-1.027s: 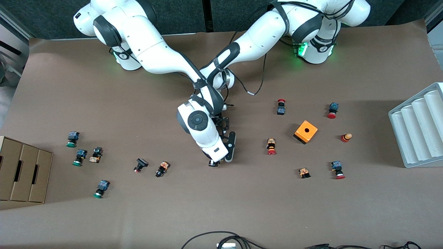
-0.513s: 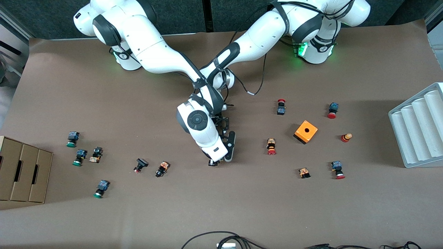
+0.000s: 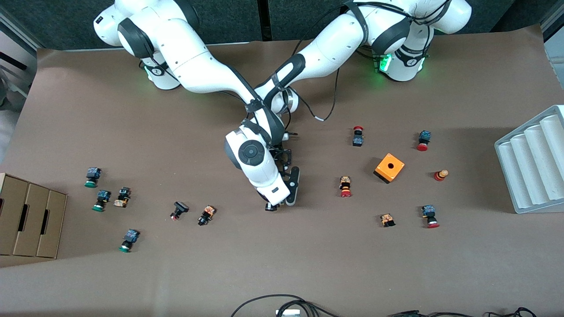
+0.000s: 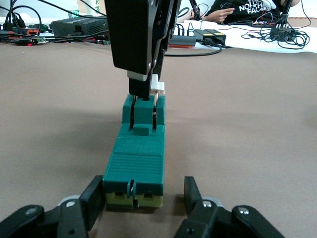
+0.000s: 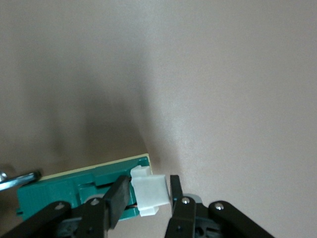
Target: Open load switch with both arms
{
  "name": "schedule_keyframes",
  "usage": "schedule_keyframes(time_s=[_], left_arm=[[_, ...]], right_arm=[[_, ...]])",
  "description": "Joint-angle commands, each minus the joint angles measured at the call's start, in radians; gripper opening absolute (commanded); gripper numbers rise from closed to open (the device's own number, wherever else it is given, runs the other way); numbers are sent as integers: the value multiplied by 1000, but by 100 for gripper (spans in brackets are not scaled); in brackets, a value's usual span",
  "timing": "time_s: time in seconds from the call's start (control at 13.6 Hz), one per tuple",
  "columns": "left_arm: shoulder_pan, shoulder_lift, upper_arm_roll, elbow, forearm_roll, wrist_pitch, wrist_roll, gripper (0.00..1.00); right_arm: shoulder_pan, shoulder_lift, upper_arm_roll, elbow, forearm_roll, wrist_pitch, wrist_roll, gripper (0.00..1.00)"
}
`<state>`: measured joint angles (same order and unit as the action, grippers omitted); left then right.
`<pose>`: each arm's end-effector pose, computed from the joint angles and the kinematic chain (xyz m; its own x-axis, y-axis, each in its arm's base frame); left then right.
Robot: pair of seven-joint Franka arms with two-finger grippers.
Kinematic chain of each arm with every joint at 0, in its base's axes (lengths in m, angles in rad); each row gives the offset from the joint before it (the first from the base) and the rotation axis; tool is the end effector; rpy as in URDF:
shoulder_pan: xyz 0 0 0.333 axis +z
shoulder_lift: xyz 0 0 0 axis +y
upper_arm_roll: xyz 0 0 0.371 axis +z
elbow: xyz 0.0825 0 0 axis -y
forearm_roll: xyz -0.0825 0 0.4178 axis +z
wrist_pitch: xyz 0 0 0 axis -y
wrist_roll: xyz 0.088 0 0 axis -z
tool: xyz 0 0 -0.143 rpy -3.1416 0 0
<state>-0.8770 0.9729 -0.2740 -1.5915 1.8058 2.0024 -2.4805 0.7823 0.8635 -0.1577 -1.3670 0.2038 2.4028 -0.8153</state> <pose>0.4098 -0.6281 0.0628 0.4159 0.0656 0.9071 0.0840 -0.9959 0.0335 0.6508 0.5132 0.2005 0.1917 0.9690 0.1559 0.9724 -0.2090 0.1033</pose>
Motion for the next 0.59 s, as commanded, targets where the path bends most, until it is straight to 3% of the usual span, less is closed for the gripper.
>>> schedule_keyframes(time_s=[0.0, 0.51], left_arm=[[-13, 30, 7, 21, 3, -4, -14, 72], [-13, 30, 7, 21, 3, -4, -12, 72]], right_arm=[[11, -29, -16, -70, 14, 10, -10, 41], [29, -35, -14, -75, 14, -11, -2, 41]])
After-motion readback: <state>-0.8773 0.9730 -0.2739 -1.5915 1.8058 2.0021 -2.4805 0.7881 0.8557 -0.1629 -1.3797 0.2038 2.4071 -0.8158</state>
